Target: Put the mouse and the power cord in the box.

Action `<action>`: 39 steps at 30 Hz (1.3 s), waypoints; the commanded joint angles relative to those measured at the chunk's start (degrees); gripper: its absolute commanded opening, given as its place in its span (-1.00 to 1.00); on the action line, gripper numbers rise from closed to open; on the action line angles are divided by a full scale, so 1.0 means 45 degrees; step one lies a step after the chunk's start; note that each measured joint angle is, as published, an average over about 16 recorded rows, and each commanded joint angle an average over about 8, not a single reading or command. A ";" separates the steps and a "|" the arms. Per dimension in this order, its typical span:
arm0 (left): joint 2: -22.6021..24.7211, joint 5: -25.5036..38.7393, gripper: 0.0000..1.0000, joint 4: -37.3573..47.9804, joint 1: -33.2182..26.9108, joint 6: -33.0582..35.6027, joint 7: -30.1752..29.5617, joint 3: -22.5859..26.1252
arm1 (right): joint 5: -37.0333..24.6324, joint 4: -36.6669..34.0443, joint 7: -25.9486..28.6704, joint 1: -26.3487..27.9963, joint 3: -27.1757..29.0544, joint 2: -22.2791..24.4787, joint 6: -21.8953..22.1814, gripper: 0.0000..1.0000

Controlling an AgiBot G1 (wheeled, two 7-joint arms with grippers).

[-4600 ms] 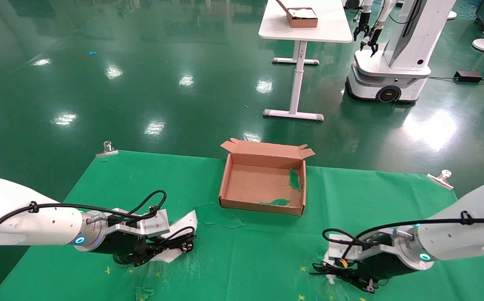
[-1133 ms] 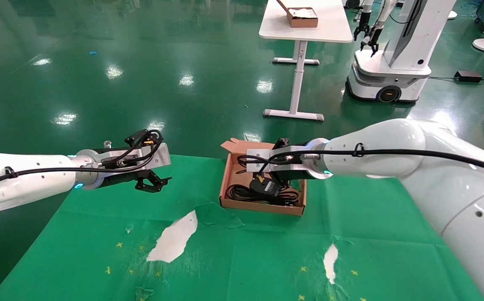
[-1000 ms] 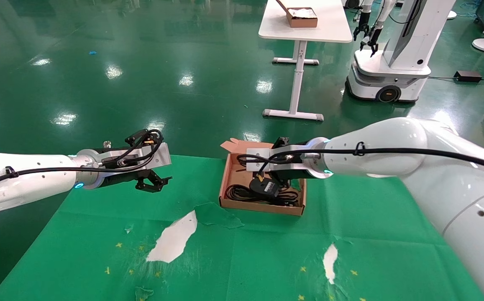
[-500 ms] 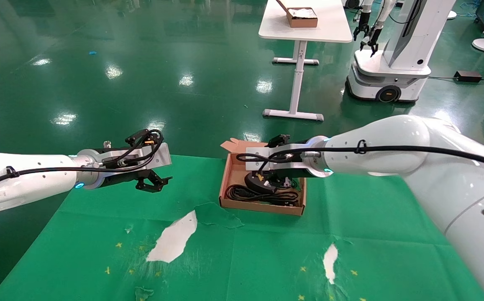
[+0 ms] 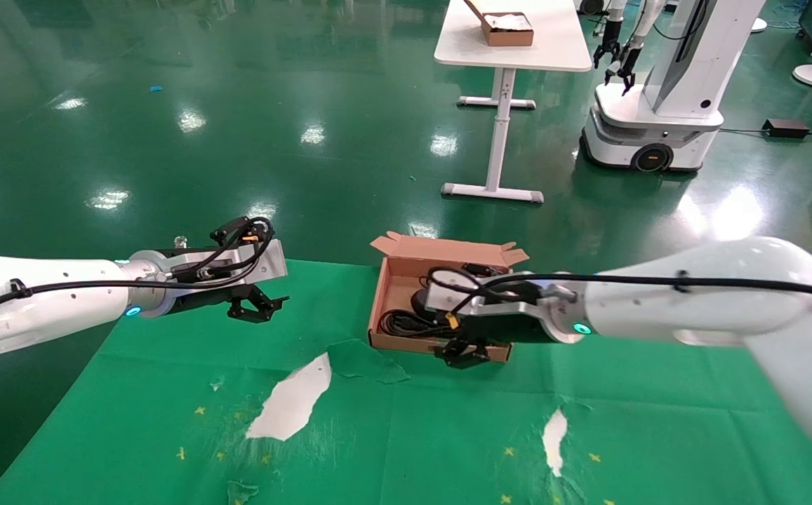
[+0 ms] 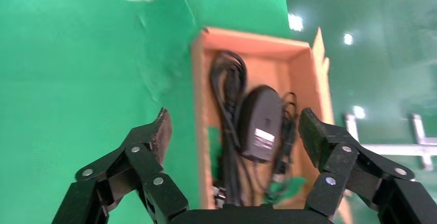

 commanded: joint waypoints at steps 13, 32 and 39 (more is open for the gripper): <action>-0.0240 -0.0366 1.00 -0.0362 0.0344 0.0502 -0.0192 -0.0518 | 0.3435 0.2270 0.0554 -0.1969 0.2062 0.2273 -0.2096 1.00; -0.1953 -0.3014 1.00 -0.2979 0.2831 0.4176 -0.1586 -0.4277 | 0.8098 0.5352 0.1306 -0.4643 0.4862 0.5359 -0.4942 1.00; -0.2582 -0.3987 1.00 -0.3940 0.3744 0.5526 -0.2098 -0.5657 | 0.9798 0.6475 0.1580 -0.5617 0.5883 0.6484 -0.5980 1.00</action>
